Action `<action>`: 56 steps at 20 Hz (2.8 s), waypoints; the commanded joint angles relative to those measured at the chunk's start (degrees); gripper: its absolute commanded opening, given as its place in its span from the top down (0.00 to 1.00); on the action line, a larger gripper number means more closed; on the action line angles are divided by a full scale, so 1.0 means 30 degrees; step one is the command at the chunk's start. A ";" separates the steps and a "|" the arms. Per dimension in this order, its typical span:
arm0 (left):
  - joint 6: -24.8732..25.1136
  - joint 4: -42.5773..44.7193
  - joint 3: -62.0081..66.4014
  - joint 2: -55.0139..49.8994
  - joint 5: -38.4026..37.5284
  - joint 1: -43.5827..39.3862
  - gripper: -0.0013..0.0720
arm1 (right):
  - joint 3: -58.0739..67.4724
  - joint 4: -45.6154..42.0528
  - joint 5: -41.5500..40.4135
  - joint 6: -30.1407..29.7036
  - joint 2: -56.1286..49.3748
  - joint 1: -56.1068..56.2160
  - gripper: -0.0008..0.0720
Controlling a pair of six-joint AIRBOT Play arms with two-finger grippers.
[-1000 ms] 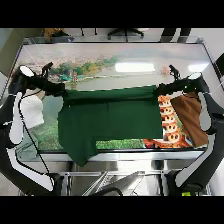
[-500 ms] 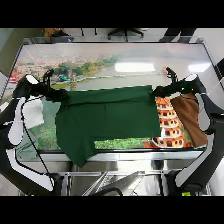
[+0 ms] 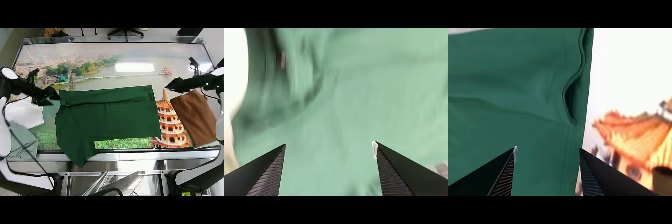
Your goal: Fold the shirts.
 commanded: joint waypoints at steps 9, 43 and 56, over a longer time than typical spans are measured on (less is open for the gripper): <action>-0.1545 0.0087 -1.9037 1.2699 0.2178 0.2834 0.16 | -0.4408 0.0539 0.0627 -0.0430 0.1464 -0.0685 0.36; 0.5238 -0.5960 -1.8629 0.9996 0.4750 0.1996 0.95 | -1.3486 -0.3184 0.0787 0.2127 0.2171 0.1610 0.49; 0.1778 -0.0503 -1.8673 1.2961 0.1953 0.2528 0.95 | -1.4127 -0.9231 -0.0073 0.6739 0.8539 0.2565 0.95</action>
